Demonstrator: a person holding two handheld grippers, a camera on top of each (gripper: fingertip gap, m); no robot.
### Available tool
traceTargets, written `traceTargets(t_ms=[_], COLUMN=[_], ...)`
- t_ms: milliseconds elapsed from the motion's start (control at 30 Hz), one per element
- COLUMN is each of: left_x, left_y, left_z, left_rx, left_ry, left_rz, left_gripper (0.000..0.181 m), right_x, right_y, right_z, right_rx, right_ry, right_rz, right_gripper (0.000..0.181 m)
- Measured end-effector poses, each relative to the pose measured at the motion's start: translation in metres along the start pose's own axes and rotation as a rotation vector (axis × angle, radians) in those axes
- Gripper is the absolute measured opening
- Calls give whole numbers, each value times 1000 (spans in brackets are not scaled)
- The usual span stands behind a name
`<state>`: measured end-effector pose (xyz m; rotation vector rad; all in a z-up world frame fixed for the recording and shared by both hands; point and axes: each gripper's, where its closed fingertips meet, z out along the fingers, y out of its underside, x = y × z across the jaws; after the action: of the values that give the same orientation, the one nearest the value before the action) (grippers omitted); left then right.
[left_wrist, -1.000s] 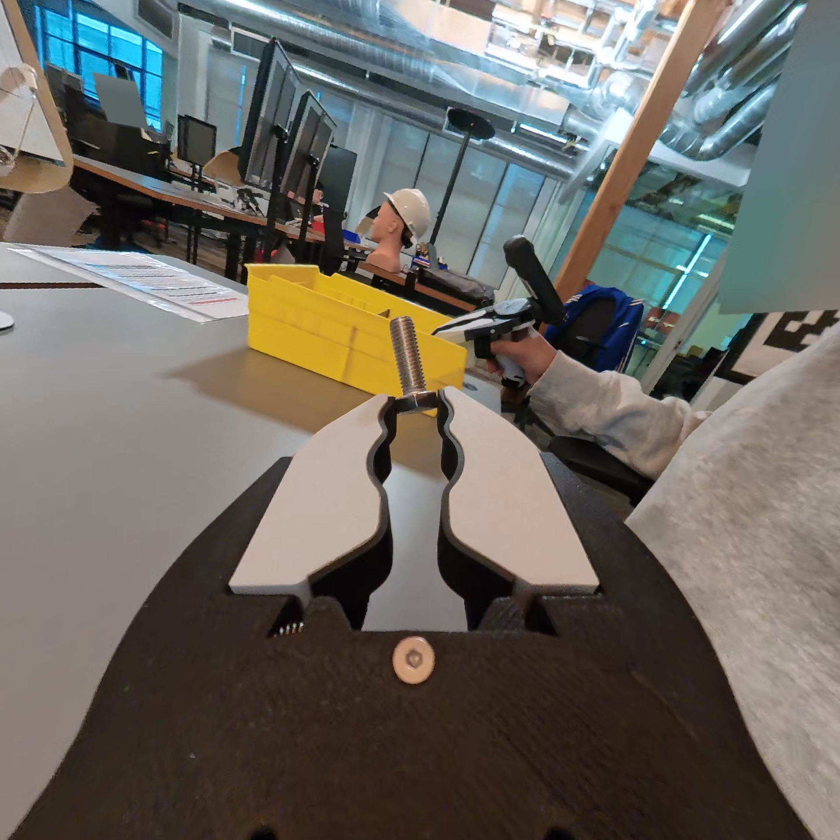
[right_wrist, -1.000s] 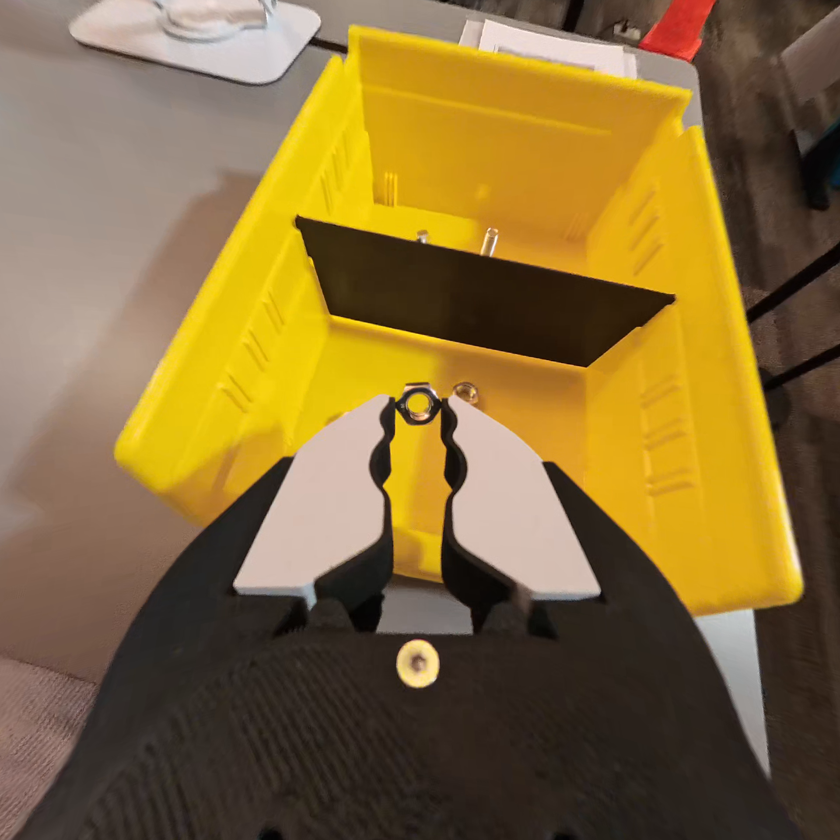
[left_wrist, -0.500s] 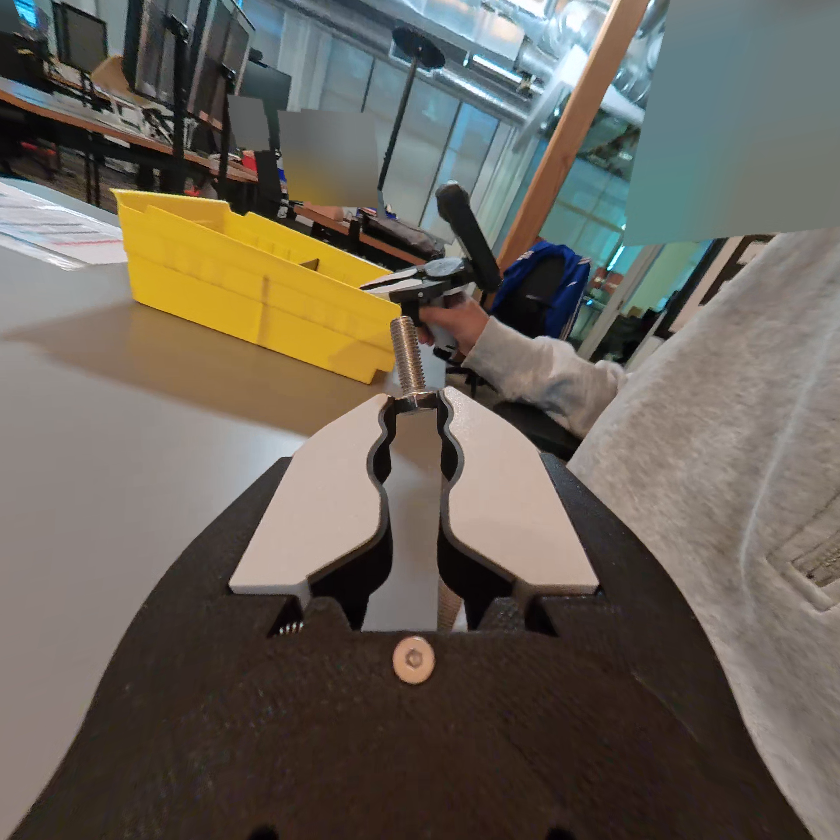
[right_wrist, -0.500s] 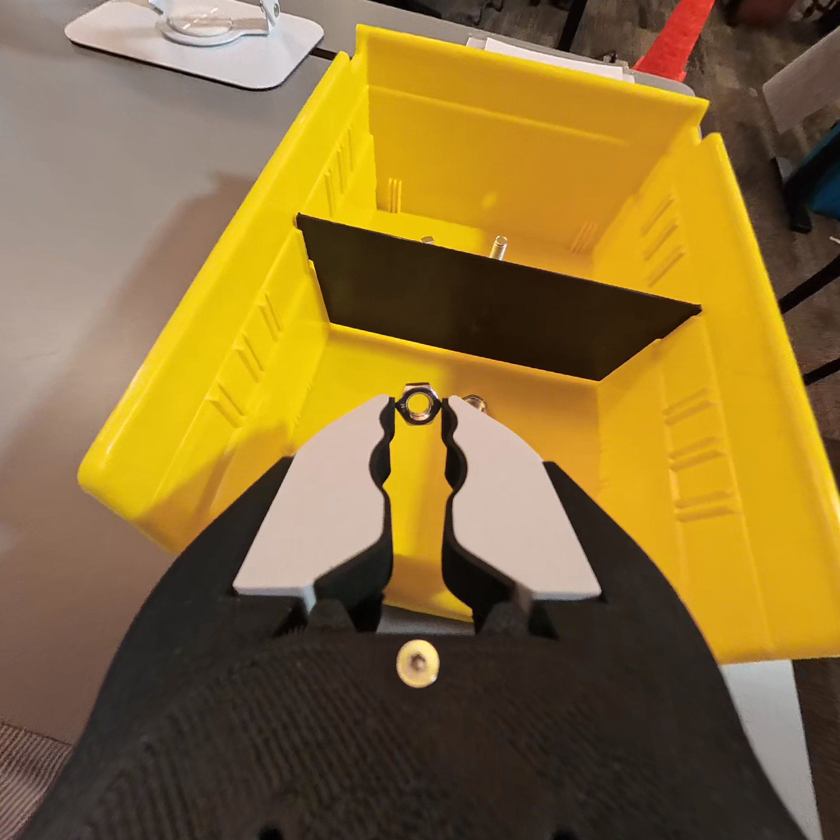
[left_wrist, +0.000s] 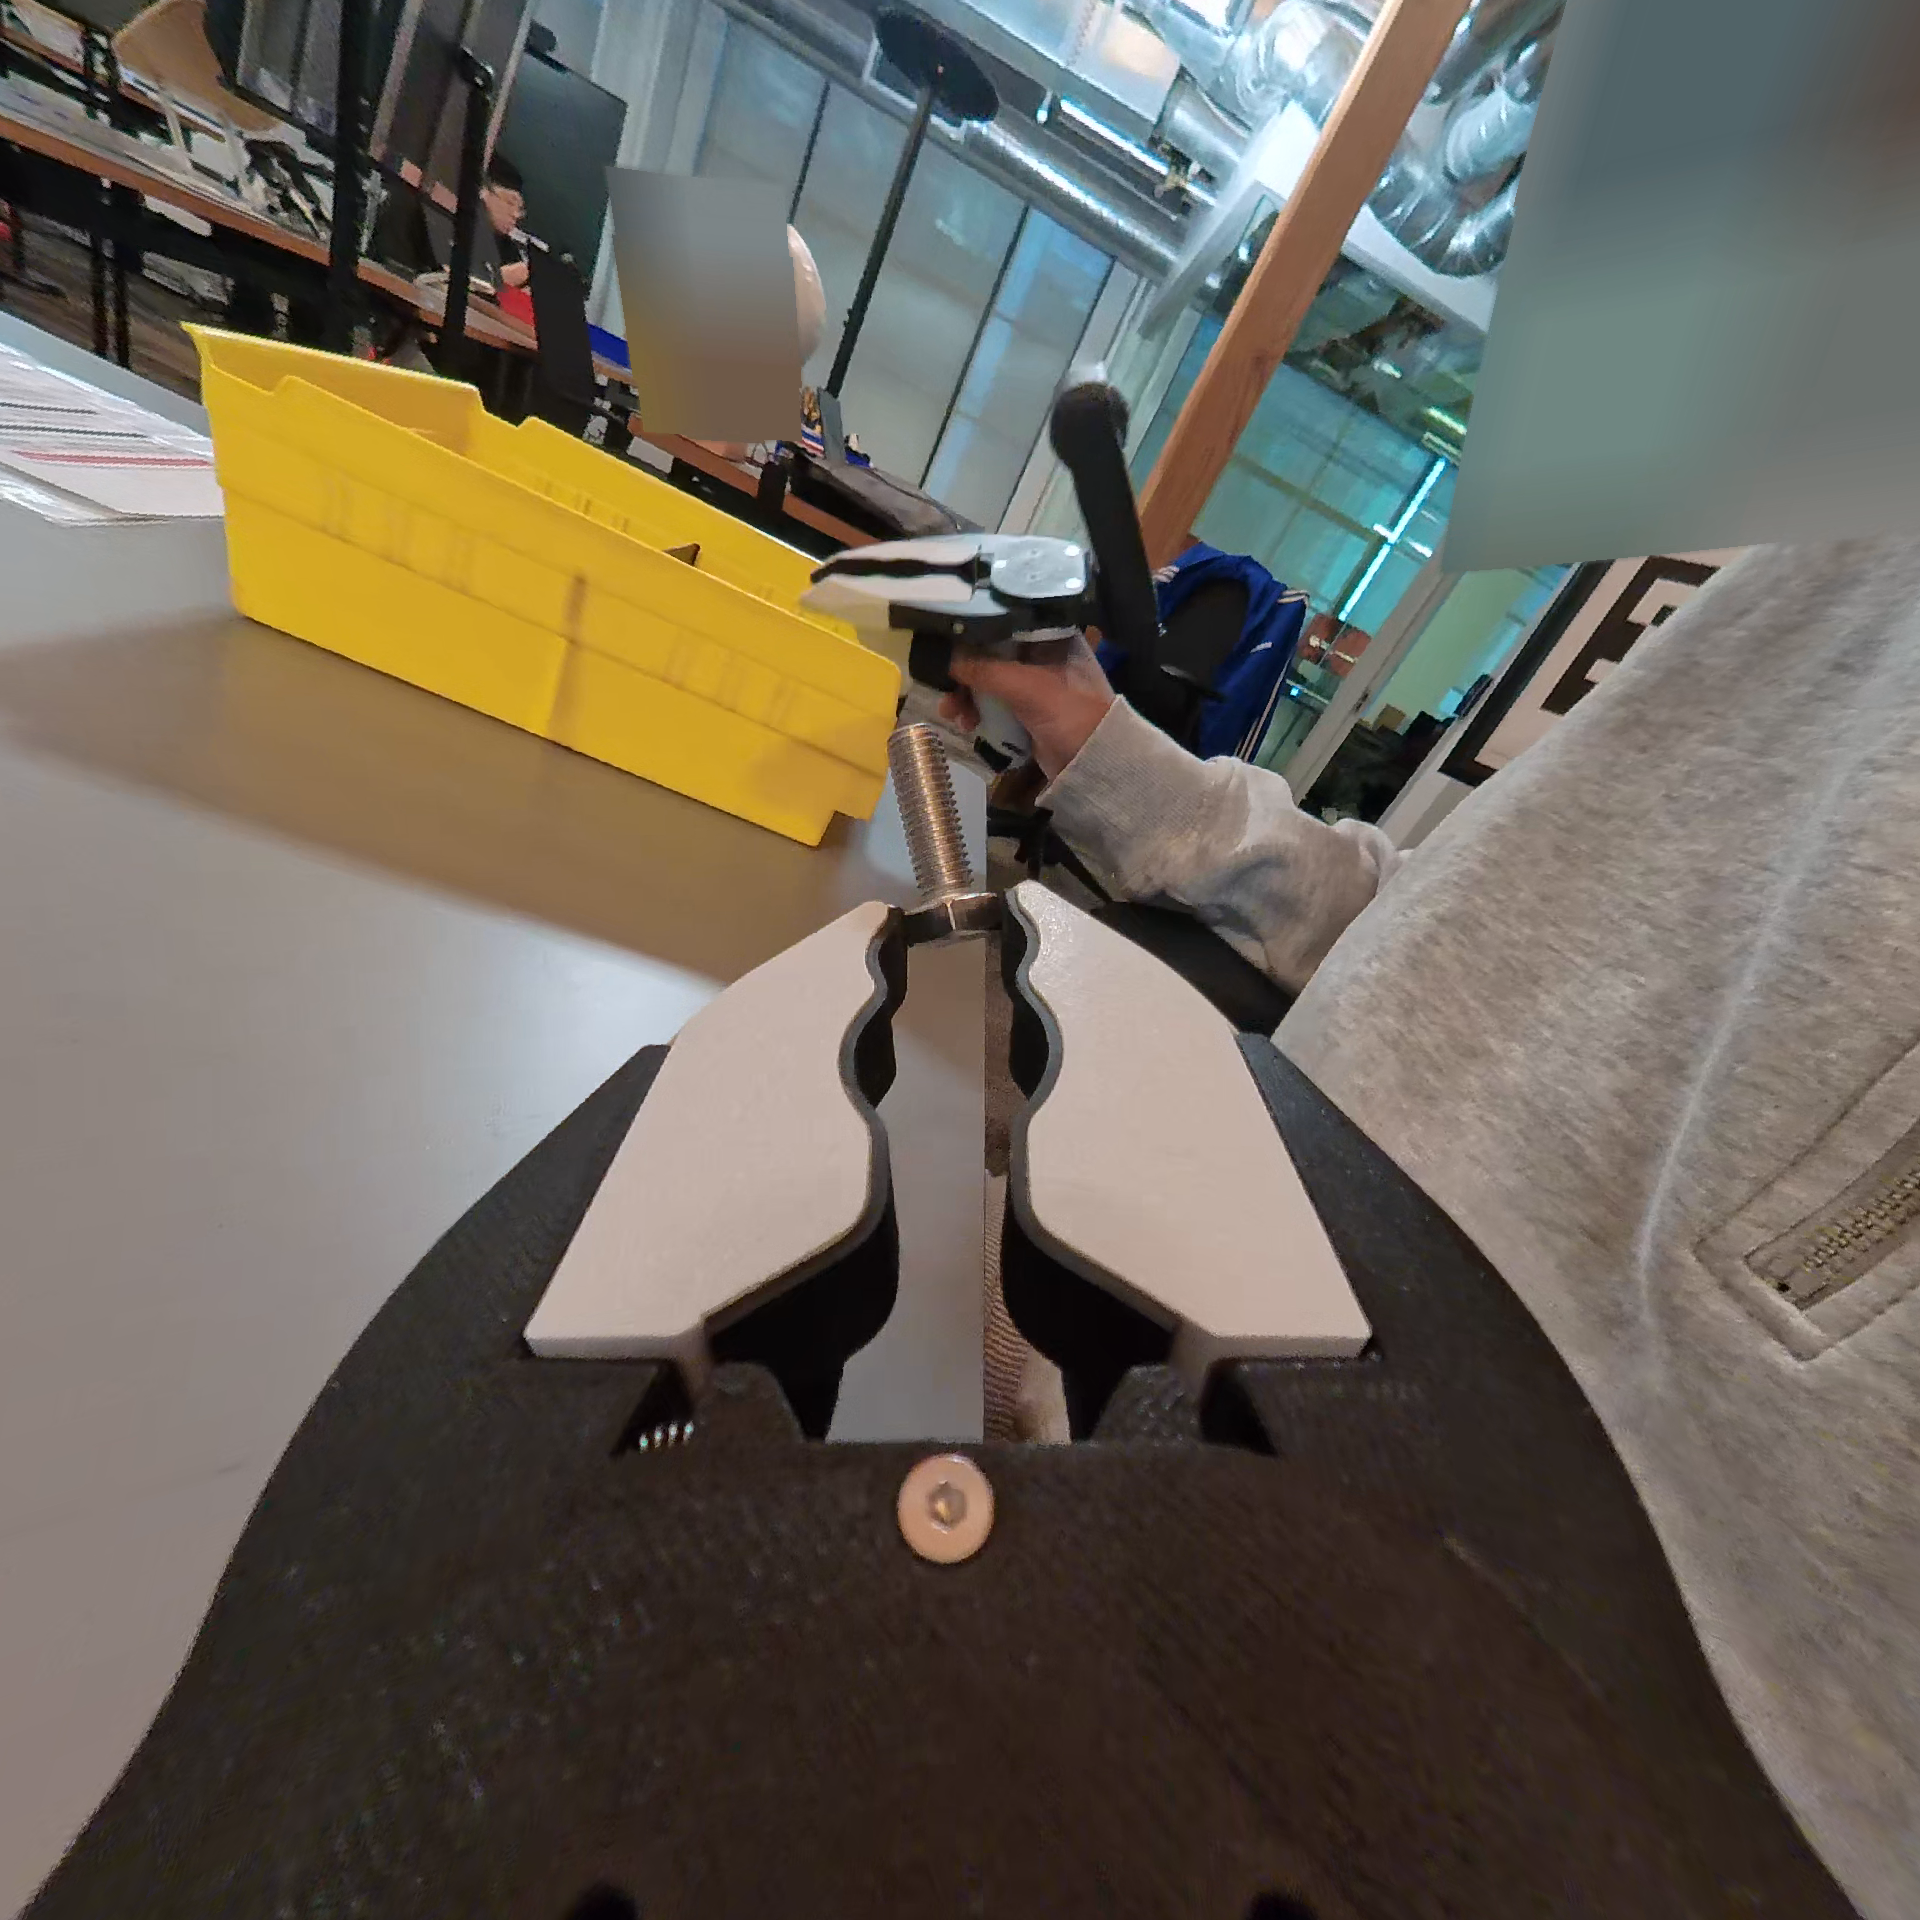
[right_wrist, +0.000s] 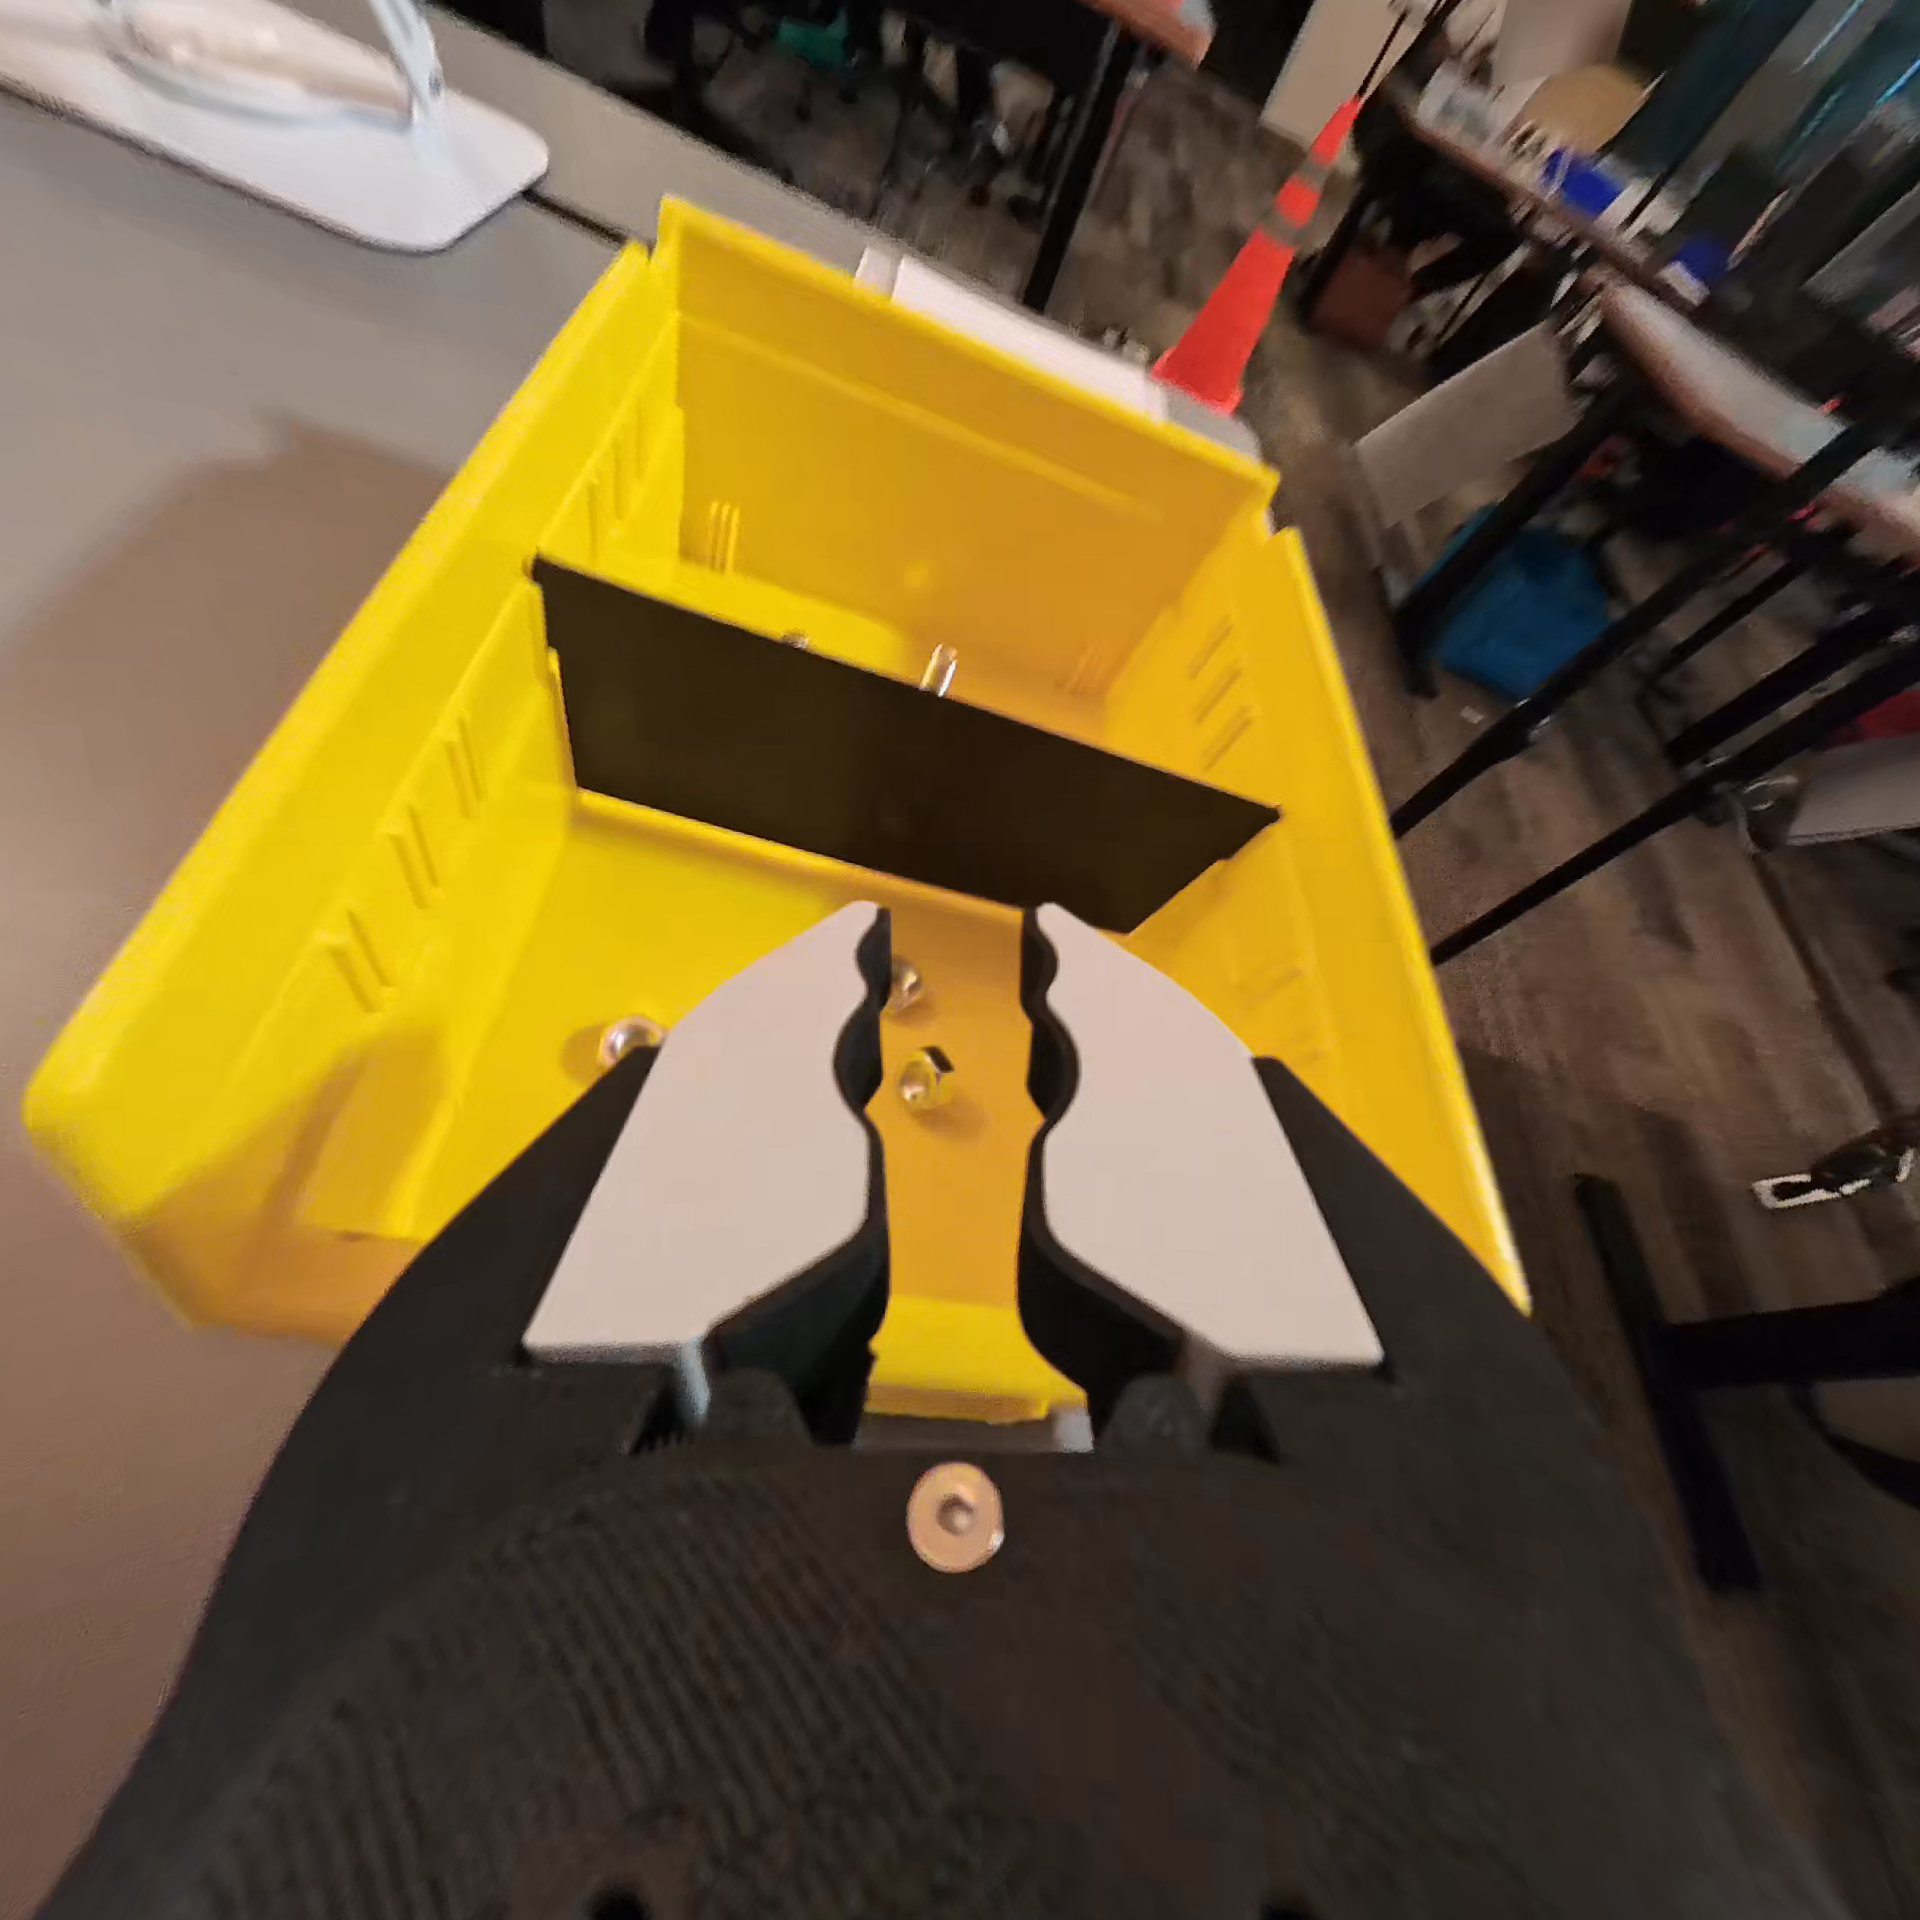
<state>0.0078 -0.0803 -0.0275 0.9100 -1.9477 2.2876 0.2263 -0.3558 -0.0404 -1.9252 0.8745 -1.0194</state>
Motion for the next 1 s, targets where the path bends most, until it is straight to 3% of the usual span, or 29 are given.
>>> traceTargets(t_ms=[33,167,300,467,600,800,1000], left_x=[0,-3,-7,-13,-13,-5,-1], left_y=[2,5,5,6,9,5,0], left_z=[0,0,-1,-2,-2,-2,-3], left_rx=[-8,-22,-18,-22,-47,-30,-11], left_ry=[-3,-15,-27,-51,-75,-76,-92], left_rz=[5,10,-9,-22,19,70,125], left_gripper=[18,18,18,18,18,18,18], right_x=[4,6,-24,-117,-210,-299,-317], right_y=[-6,-34,-67,-105,-125,-110,-115], right_z=[-4,-22,-38,-59,-93,-100,-108], right_rx=[36,195,325,455,566,421,375], right_ry=[12,-14,-104,-344,-679,-939,-1140], right_rz=[15,115,84,-29,2,84,373], right_gripper=[24,24,21,17,10,11,2])
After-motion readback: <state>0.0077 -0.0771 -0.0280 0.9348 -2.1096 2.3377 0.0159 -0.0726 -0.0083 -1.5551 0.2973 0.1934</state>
